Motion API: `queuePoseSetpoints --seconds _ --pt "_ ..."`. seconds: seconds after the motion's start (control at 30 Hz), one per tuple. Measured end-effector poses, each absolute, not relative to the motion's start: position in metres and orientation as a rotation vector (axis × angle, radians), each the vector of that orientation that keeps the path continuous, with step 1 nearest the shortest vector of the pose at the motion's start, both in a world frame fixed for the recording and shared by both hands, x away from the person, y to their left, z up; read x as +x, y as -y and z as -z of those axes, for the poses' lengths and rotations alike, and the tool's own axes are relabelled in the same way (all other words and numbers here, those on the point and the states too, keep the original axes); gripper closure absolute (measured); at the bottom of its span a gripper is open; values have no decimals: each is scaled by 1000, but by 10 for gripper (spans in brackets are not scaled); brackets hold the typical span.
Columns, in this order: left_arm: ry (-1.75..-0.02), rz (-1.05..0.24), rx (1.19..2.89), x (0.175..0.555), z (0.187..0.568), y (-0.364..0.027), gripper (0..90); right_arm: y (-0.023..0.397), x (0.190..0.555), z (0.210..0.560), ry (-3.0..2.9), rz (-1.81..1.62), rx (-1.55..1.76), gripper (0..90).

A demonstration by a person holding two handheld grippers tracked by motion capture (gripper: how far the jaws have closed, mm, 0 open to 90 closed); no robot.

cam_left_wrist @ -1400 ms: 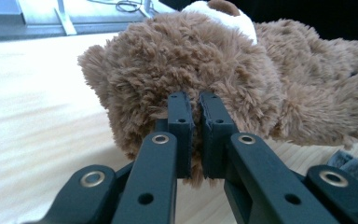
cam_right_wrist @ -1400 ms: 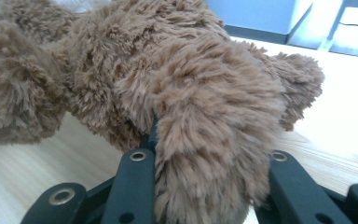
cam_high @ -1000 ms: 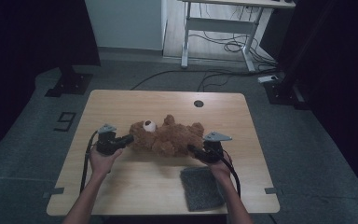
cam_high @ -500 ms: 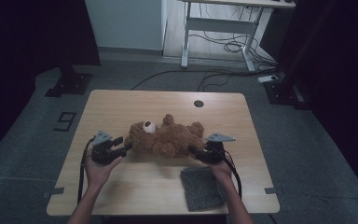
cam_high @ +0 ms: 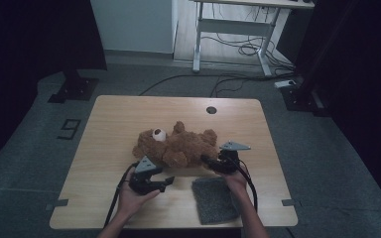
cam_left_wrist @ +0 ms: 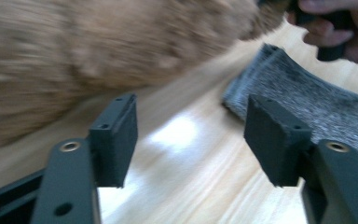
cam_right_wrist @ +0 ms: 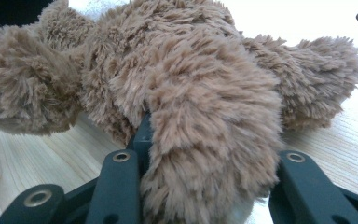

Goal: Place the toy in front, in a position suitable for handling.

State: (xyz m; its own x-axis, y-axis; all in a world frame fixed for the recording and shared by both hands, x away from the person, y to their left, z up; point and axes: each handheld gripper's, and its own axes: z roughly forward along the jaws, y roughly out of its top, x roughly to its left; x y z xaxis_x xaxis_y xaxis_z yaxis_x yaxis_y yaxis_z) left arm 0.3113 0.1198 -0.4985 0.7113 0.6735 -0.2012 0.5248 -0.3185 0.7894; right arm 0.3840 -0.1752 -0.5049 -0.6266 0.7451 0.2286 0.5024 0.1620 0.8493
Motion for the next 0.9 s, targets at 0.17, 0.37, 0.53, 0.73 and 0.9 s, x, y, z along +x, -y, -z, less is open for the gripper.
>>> queuePoseSetpoints --seconds 0.17,0.37,0.53,0.73,0.9 --pt "-880 -145 2038 312 509 -87 255 176 384 506 -2194 -1453 1216 590" --pt "-876 -117 2046 312 518 -64 247 176 383 507 -2190 -1463 1225 588" --pt "-858 -91 2056 310 519 -53 247 177 383 507 -2200 -1456 1221 586" --pt "-848 -76 2081 311 525 -34 214 177 382 507 -2203 -1446 1220 583" --pt "-853 -107 2132 316 537 -17 200 178 381 508 -2203 -1440 1226 582"
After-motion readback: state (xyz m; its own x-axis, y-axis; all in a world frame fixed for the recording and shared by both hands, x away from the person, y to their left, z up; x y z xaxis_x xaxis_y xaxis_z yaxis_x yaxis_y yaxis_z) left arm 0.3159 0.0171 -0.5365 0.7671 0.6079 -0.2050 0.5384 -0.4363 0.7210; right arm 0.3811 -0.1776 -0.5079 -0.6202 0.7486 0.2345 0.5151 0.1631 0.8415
